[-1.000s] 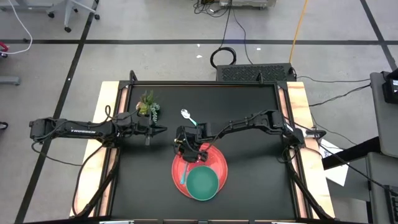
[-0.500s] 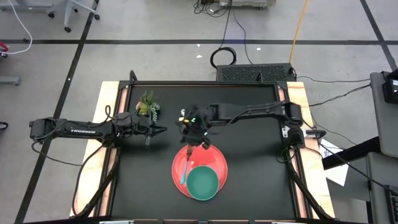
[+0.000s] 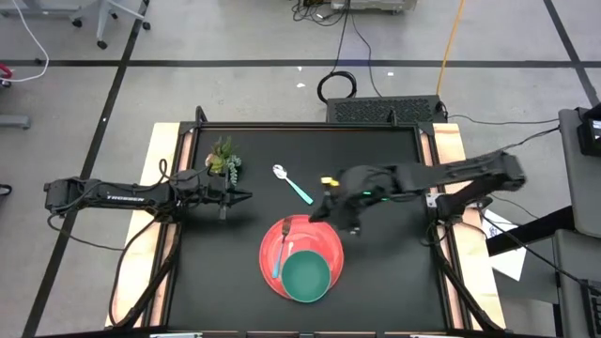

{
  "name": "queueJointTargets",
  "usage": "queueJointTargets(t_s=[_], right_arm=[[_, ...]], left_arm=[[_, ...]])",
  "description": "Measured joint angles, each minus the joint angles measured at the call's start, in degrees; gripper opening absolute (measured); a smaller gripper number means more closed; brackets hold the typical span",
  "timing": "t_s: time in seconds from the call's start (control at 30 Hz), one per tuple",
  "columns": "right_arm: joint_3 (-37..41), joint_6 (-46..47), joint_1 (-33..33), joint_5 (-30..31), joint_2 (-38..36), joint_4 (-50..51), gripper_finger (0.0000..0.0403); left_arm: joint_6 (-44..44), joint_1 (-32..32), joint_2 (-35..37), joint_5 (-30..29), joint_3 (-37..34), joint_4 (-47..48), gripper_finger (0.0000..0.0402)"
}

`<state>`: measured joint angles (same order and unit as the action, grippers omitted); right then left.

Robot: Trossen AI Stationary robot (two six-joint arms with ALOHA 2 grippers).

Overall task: Set table place
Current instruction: Adjust the green bowl on the orange plate

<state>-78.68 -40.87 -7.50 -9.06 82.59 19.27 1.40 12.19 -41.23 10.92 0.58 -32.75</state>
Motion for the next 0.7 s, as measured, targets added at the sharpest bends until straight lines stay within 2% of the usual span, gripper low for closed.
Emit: queueJointTargets(t_s=[0.13, 0.27, 0.4, 0.57, 0.7], right_arm=[[12.69, 8.53, -0.42, 0.36, -10.80, -9.17, 0.0000], [24.50, 16.69, -0.05, 3.87, -19.65, -16.66, 0.0000], [36.89, 19.46, -0.29, 6.49, -25.57, -25.86, 0.0000], [52.80, 21.47, -0.46, 6.38, -28.26, -46.61, 0.0000], [61.90, 23.10, 0.42, 6.45, -27.53, -61.36, 0.0000]], left_arm=[[0.18, 0.00, 0.00, -0.25, 0.00, -0.11, 0.0026], [0.30, 0.00, 0.00, -0.46, 0.00, -0.42, 0.0026], [0.34, 0.00, 0.00, -0.50, 0.00, -0.34, 0.0026], [0.24, 0.00, -0.02, -0.48, 0.00, 2.16, 0.0026], [-0.50, 0.00, -0.02, -0.32, 0.00, 2.18, 0.0026]])
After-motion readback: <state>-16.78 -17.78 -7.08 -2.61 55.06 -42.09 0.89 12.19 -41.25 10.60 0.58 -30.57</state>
